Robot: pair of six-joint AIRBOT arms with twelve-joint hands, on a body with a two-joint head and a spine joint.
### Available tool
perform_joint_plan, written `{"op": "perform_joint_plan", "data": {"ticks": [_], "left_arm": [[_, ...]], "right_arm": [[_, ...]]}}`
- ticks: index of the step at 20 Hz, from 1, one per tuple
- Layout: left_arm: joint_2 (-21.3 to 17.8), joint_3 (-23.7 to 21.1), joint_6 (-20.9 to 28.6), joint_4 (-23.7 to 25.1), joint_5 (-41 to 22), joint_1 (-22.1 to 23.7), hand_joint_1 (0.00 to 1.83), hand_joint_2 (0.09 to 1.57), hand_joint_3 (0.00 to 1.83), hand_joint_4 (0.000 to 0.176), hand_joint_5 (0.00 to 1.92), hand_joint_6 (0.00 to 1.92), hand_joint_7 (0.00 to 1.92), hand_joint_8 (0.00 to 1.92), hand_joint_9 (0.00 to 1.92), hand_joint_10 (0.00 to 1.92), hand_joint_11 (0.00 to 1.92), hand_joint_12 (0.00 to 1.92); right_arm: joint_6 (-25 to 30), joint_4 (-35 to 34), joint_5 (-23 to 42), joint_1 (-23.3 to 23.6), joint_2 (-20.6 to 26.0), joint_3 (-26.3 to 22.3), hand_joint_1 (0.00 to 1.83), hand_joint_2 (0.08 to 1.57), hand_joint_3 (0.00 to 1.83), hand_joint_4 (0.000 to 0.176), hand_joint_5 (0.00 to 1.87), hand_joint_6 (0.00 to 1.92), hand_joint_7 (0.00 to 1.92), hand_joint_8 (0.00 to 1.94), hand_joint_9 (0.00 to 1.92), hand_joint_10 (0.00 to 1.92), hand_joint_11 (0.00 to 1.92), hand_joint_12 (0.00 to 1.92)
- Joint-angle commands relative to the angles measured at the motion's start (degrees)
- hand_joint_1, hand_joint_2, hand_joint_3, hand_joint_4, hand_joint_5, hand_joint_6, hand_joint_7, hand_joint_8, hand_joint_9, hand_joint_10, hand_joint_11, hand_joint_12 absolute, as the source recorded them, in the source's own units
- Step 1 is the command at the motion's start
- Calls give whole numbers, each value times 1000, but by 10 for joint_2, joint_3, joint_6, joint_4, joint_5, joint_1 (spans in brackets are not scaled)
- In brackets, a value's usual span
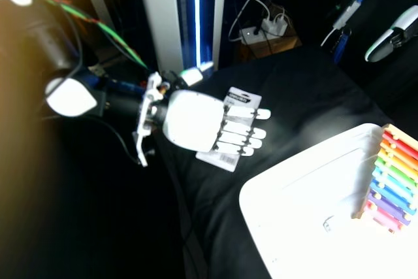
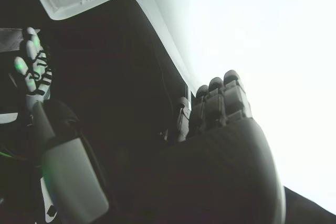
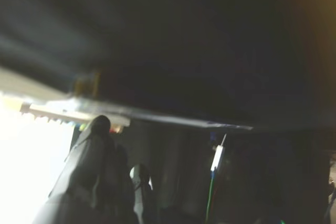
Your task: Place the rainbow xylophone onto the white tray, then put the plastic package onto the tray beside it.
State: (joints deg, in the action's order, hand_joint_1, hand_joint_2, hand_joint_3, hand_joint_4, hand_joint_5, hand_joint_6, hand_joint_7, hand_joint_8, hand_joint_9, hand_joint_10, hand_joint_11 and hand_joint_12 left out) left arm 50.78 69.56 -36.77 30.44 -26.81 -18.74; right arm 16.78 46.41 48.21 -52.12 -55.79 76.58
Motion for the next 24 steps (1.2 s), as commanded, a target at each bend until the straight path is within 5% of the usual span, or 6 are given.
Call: {"op": "perform_joint_plan", "data": {"ticks": [1, 5, 8, 19, 22, 24], "left_arm": [[-1, 0, 2, -16, -55, 10, 743, 723, 0, 158, 0, 0, 0, 0, 0, 0, 0, 0], [-1, -1, 2, -16, -49, 10, 747, 711, 0, 151, 0, 0, 0, 0, 0, 0, 0, 0], [-1, -1, 3, -16, -49, 10, 741, 702, 0, 164, 0, 0, 0, 0, 0, 0, 0, 0], [-1, -2, 8, -17, -50, 3, 799, 720, 3, 176, 0, 0, 0, 0, 0, 0, 0, 0], [-1, -2, 8, -18, -51, 3, 751, 718, 2, 162, 0, 0, 0, 0, 0, 0, 0, 0], [-1, -2, 8, -18, -51, 3, 814, 724, 3, 173, 0, 0, 0, 0, 0, 0, 0, 0]], "right_arm": [[9, -19, 38, 5, -2, 1, 585, 656, 3, 175, 0, 0, 14, 0, 115, 2, 309, 201], [39, 22, 23, 5, -5, 5, 618, 634, 3, 176, 0, 0, 0, 0, 97, 0, 214, 568], [40, 30, 14, 5, -6, 6, 664, 622, 0, 176, 0, 0, 0, 0, 102, 0, 34, 787], [41, 30, 3, 5, -9, 11, 825, 663, 2, 176, 0, 0, 84, 13, 170, 15, 140, 724], [41, 30, 3, 5, -10, 10, 860, 677, 0, 176, 0, 0, 156, 17, 225, 9, 145, 829], [41, 33, 3, 5, -11, 9, 867, 699, 3, 171, 0, 0, 143, 8, 214, 14, 124, 837]]}}
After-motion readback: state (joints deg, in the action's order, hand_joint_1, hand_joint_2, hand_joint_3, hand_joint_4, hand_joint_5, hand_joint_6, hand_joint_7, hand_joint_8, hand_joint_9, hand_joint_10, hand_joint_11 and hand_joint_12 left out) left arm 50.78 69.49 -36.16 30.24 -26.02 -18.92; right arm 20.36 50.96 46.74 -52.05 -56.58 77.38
